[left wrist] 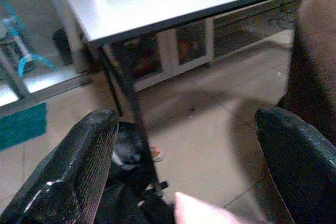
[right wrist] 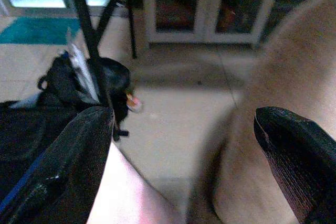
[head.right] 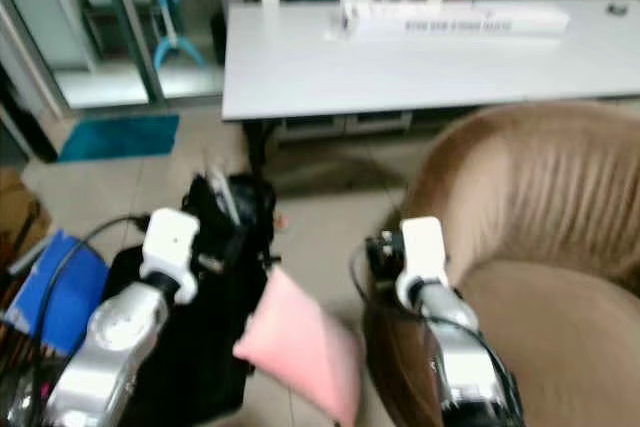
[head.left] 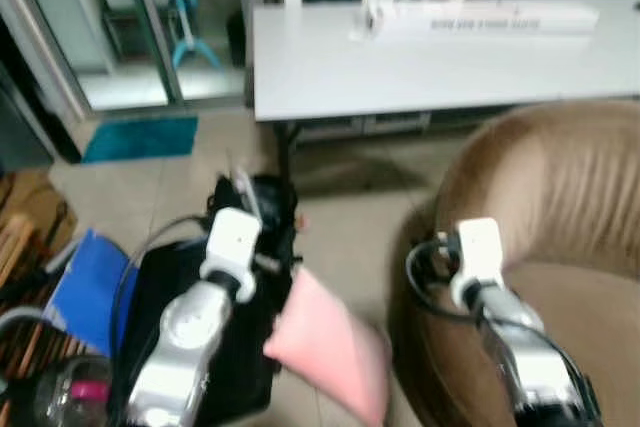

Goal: Move the pillow to the sofa from floor

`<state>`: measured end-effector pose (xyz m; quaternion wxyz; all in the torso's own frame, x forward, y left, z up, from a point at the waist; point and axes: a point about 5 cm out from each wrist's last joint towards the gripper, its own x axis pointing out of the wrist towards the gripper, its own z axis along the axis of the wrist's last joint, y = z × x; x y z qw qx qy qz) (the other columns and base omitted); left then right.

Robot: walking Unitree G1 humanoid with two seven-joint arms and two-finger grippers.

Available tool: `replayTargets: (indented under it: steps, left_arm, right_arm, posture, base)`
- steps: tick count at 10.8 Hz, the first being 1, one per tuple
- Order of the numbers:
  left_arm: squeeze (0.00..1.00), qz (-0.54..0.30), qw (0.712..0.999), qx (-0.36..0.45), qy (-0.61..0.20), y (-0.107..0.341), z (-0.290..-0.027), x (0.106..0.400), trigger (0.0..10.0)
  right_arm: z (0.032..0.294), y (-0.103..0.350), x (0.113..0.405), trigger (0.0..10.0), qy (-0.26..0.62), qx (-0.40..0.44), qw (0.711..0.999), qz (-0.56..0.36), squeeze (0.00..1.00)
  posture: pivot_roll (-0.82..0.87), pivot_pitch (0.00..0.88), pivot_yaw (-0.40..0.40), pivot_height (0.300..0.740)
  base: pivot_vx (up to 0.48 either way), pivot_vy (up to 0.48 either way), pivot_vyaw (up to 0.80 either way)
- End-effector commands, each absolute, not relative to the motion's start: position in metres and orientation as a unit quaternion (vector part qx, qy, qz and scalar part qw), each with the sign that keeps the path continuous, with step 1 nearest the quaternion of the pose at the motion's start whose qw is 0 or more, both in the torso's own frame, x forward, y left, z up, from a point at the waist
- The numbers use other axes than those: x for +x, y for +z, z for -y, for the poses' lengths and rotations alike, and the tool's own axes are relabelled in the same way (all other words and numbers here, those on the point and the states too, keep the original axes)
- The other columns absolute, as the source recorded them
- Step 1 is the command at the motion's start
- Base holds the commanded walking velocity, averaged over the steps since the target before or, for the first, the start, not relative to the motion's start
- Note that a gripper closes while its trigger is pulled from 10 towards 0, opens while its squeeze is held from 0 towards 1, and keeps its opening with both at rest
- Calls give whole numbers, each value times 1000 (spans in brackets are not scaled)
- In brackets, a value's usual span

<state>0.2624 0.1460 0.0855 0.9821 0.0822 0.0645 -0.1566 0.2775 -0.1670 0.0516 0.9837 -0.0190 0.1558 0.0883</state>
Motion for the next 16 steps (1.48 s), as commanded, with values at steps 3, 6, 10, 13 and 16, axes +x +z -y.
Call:
replayTargets:
  steps: [3,6,10,13,16]
  left_arm:
    - [0,-65,984,88,-143,86,-152,262,10000]
    - [0,-64,984,91,-139,86,-153,263,10000]
    - [0,-67,983,93,-145,85,-152,264,10000]
    - [0,-67,983,95,-141,86,-153,264,10000]
    - [0,-67,983,96,-143,86,-153,265,10000]
  right_arm:
    - [156,54,279,10000,113,-13,982,-150,0]
    - [157,52,279,10000,108,-3,981,-159,0]
    - [157,51,278,10000,104,4,981,-161,0]
    - [157,51,278,10000,101,6,982,-162,0]
    - [157,51,278,10000,98,8,982,-162,0]
  posture:
    - [55,0,12,740]
    - [59,0,10,740]
    - [52,0,16,728]
    - [49,0,20,695]
    - [49,0,23,683]
  base:
    - [324,0,0]
    - [0,0,0]
    - [0,0,0]
    - [0,0,0]
    - [0,0,0]
